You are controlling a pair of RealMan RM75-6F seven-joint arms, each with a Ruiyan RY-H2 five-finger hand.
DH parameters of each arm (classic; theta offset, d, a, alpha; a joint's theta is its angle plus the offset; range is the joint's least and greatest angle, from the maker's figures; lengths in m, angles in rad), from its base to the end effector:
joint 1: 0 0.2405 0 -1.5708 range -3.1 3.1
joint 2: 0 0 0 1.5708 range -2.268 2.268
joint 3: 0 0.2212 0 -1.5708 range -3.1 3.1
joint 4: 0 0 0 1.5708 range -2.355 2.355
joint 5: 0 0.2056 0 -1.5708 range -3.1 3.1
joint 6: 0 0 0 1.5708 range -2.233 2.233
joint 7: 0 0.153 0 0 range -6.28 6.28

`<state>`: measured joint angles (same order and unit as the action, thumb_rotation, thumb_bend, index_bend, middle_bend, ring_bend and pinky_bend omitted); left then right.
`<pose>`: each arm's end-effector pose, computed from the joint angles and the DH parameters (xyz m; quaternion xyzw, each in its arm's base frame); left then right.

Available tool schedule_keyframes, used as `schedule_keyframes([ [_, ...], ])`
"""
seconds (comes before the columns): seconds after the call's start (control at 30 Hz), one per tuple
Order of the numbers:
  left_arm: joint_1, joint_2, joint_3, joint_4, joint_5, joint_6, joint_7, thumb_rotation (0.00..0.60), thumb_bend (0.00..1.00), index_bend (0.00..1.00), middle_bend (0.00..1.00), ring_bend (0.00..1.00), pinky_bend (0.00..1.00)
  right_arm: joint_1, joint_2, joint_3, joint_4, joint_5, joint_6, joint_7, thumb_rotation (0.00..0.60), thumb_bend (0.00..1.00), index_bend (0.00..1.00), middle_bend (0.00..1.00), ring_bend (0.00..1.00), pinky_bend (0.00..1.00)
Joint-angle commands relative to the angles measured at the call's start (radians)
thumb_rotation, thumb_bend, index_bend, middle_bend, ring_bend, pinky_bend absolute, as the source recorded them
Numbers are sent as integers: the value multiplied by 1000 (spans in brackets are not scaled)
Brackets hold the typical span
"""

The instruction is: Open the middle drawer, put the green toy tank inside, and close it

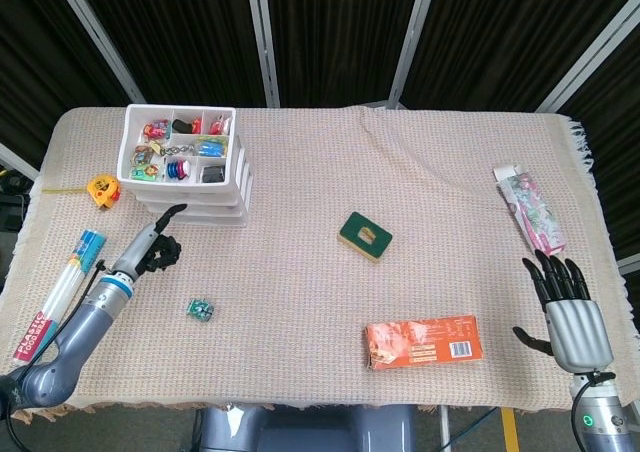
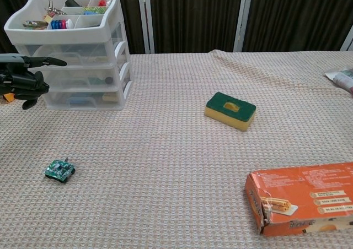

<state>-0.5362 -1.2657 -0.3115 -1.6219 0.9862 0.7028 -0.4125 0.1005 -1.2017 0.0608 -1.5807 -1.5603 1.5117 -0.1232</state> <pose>-0.1949 0.3229 0.0477 -0.4770 -0.7073 -0.4242 0.3037 -0.2617 -0.1927 0.1290 0.6194 -0.3373 0.3947 0.5889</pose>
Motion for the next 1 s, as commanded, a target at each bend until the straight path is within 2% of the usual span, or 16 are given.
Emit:
schedule_keyframes([
  [0.03, -6, -7, -6, 9, -6, 11, 3, 600, 1000, 0, 914, 876, 714, 0, 0, -1, -1, 0, -1, 2, 600, 3, 78, 0, 0, 0],
  [1.0, -57, -82, -30, 64, -55, -36, -75, 600, 1000, 0, 914, 876, 712, 0, 0, -3, 1, -4, 0, 1, 600, 3, 78, 0, 0, 0],
])
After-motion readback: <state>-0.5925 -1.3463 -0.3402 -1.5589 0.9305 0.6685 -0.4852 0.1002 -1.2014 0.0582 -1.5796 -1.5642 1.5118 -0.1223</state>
